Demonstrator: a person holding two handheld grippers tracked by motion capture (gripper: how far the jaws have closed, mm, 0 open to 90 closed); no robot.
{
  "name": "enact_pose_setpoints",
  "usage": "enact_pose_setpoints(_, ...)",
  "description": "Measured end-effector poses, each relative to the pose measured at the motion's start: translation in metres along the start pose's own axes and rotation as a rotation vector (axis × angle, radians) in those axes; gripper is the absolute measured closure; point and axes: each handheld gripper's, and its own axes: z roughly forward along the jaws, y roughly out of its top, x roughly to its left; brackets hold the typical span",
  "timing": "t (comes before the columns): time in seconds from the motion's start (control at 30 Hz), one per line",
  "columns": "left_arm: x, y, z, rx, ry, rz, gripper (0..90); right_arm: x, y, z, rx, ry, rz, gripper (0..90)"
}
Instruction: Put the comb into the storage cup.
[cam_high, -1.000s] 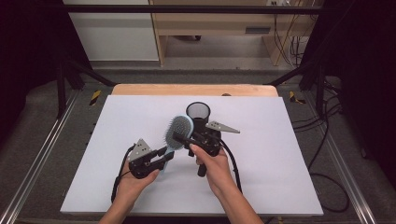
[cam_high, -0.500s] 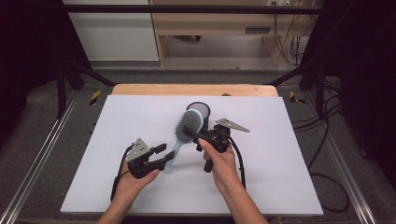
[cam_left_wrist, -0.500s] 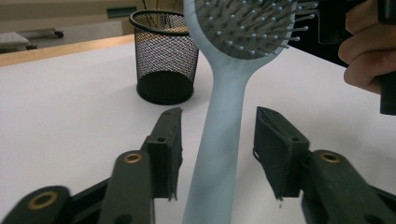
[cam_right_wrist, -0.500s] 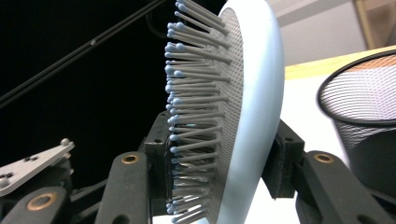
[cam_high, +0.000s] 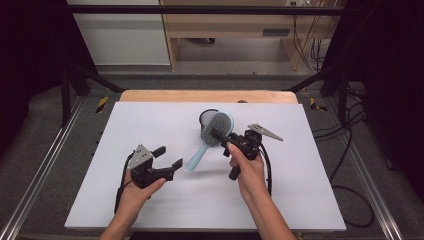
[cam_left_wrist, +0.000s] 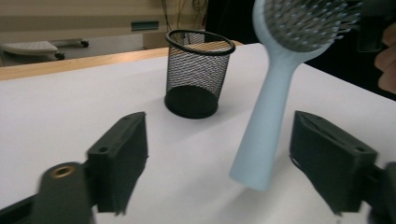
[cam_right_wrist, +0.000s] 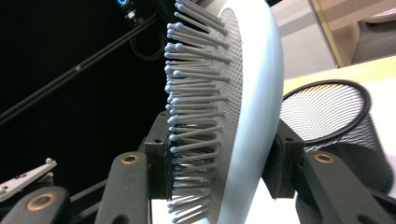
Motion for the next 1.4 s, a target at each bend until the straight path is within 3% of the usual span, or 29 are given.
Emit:
enact_pose_setpoints(0.3,0.013,-0.005,-0.015,-0.020,0.056,0.016,7.1,-0.002,0.012,-0.010,-0.050,-0.032,0.015,53.1)
enact_pose_setpoints(0.5,0.028,-0.011,-0.034,-0.034,0.114,-0.016,6.3,0.003,0.021,-0.013,-0.073,-0.029,0.011,53.0)
enact_pose_setpoints(0.63,0.036,-0.018,-0.047,-0.024,0.156,0.023,4.4,0.002,0.026,-0.012,-0.082,-0.036,0.005,53.0)
enact_pose_setpoints(0.77,0.044,-0.020,-0.048,-0.047,0.173,-0.018,4.4,0.000,0.032,-0.007,-0.086,-0.047,0.002,53.0)
enact_pose_setpoints(0.87,0.046,-0.021,-0.049,-0.047,0.181,-0.001,4.2,0.000,0.035,-0.004,-0.086,-0.050,0.009,53.0)
enact_pose_setpoints(1.07,0.052,-0.022,-0.050,-0.049,0.177,-0.019,4.0,0.003,0.048,0.006,-0.107,-0.054,0.016,52.9)
enact_pose_setpoints(1.4,0.053,-0.024,-0.047,-0.034,0.183,-0.016,4.0,0.008,0.075,0.014,-0.130,-0.068,-0.001,52.7)
